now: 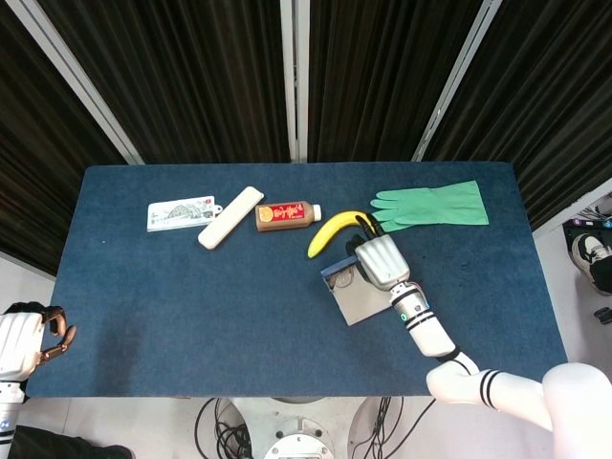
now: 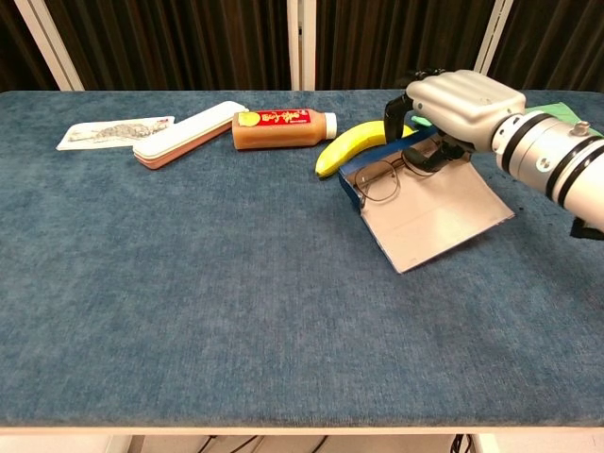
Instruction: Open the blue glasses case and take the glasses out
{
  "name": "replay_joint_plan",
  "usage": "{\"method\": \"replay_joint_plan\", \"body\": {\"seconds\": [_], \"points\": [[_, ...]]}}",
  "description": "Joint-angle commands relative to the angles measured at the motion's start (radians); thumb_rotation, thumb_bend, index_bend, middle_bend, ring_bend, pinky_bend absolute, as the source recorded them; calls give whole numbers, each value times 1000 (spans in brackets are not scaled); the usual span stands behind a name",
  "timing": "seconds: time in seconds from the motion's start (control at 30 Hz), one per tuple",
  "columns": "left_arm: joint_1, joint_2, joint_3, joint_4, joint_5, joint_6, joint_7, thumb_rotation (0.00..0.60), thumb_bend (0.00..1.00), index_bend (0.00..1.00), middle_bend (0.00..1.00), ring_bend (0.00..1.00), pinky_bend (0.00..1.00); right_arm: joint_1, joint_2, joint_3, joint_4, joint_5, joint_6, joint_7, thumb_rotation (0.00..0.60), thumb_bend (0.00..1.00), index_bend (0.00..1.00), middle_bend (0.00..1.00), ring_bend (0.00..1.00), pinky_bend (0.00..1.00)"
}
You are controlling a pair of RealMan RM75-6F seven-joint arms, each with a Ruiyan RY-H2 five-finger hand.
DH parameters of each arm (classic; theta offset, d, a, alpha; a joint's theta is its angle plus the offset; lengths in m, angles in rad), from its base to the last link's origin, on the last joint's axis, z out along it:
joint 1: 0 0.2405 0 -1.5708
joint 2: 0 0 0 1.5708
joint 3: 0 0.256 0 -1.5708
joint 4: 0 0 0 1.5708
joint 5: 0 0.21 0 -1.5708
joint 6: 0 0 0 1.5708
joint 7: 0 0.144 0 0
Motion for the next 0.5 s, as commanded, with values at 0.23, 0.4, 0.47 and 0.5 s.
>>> {"method": "replay_joint_plan", "body": {"seconds": [0.23, 0.4, 0.47, 0.5], "points": [[-1, 0, 0, 1, 1, -1, -2, 600, 327, 708, 679, 489, 430, -36, -192, -3, 268, -121, 159, 129, 600, 389, 699, 361, 0, 0], [-1, 0, 0, 2, 1, -1, -2, 600, 328, 708, 679, 489, 430, -52, -236, -8, 344, -154, 202, 180, 600, 386, 699, 361, 0, 0], [-1, 0, 0, 2, 1, -1, -1, 600, 328, 708, 679, 489, 430, -53, -240, -3, 352, -151, 192, 192, 600, 386, 699, 361, 0, 0], [0, 0, 0, 2, 1, 0, -1, 600, 328, 708, 679, 489, 430, -52, -242, 1, 357, -152, 194, 193, 600, 386, 698, 359, 0, 0]]}}
